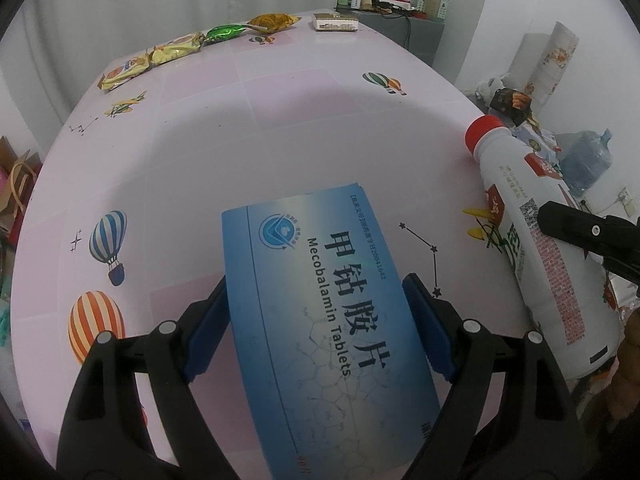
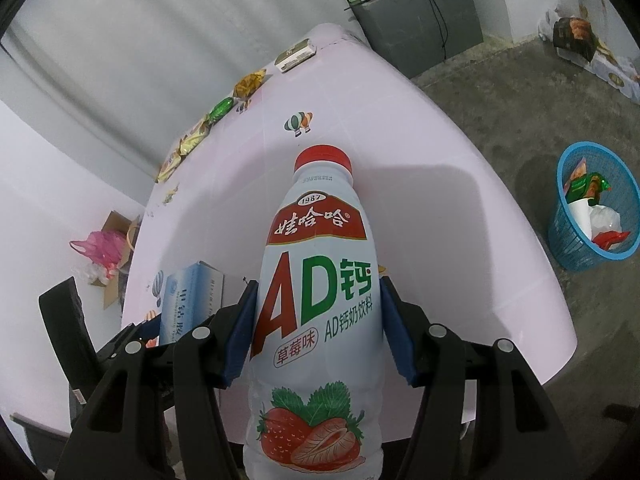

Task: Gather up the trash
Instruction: 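Lift the medicine box and AD bottle off the table with both tools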

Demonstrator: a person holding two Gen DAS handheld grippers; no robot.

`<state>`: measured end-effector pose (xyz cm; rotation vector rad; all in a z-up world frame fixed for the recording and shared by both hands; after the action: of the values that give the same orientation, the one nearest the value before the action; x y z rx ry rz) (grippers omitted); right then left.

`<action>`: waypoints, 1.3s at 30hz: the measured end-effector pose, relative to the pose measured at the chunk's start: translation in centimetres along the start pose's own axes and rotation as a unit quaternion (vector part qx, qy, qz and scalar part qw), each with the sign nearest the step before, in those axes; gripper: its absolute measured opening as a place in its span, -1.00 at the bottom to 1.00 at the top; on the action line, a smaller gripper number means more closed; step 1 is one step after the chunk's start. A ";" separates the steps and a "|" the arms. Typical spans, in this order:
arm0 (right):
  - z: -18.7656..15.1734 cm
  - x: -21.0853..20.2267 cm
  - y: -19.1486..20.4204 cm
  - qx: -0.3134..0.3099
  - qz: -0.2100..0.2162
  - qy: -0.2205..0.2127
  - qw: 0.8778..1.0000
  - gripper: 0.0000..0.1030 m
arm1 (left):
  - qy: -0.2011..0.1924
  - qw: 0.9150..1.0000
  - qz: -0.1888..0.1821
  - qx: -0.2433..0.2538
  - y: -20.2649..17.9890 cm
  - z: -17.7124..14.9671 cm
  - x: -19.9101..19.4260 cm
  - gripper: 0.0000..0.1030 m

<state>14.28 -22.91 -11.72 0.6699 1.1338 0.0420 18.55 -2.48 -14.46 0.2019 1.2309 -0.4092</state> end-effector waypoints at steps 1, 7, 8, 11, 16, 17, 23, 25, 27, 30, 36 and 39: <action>0.0 0.0 0.0 0.001 0.001 0.000 1.000 0.12 | 0.000 1.000 0.001 0.000 0.0 0.0 0.0 0.53; -0.1 -0.1 -0.2 0.003 0.004 0.000 1.000 0.11 | 0.001 1.000 0.002 0.001 0.0 0.0 0.0 0.53; 0.0 -0.1 -0.2 0.002 0.004 0.000 1.000 0.12 | 0.001 1.000 0.003 0.001 0.0 0.0 0.0 0.53; 0.0 -0.1 -0.2 0.003 0.005 0.000 1.000 0.12 | 0.001 1.000 0.004 0.001 -0.1 -0.1 0.0 0.53; 0.0 -0.1 -0.2 0.004 0.005 0.000 1.000 0.12 | 0.002 1.000 0.005 0.002 -0.1 -0.2 0.0 0.53; 0.0 -0.1 -0.2 0.004 0.005 0.000 1.000 0.12 | 0.002 1.000 0.005 0.002 -0.1 -0.2 0.0 0.53; 0.0 -0.2 -0.3 0.003 0.005 0.001 1.000 0.12 | 0.002 1.000 0.006 0.002 -0.1 -0.2 0.0 0.54; 0.0 -0.2 -0.3 0.004 0.006 0.001 1.000 0.12 | 0.002 1.000 0.007 0.002 -0.2 -0.3 0.0 0.55; 0.0 -0.2 -0.3 0.004 0.006 0.001 1.000 0.12 | 0.002 1.000 0.006 0.002 -0.1 -0.3 0.0 0.55; 0.0 -0.2 -0.3 0.007 0.011 0.003 1.000 0.12 | 0.002 1.000 0.004 0.000 -0.1 -0.3 0.0 0.55; 0.4 -0.1 -0.5 0.001 0.027 0.026 0.999 0.13 | 0.009 1.000 0.008 0.000 0.0 -0.2 0.1 0.61; 0.8 0.0 -0.4 -0.006 0.034 0.044 0.998 0.19 | 0.010 1.000 0.013 0.004 -0.1 -0.1 0.0 0.61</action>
<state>14.88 -23.61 -11.76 0.7013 1.1944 0.1369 18.41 -2.50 -14.53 0.2285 1.2455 -0.3903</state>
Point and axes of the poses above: each gripper's, at about its wrist camera, not at the fingertips, and x roughly the way its jaws point, y to its left, z to its top, the point moved 5 cm from there along x, roughly the way its jaws point, and after that the axes turned 12 degrees about y, right-handed, at the moved point
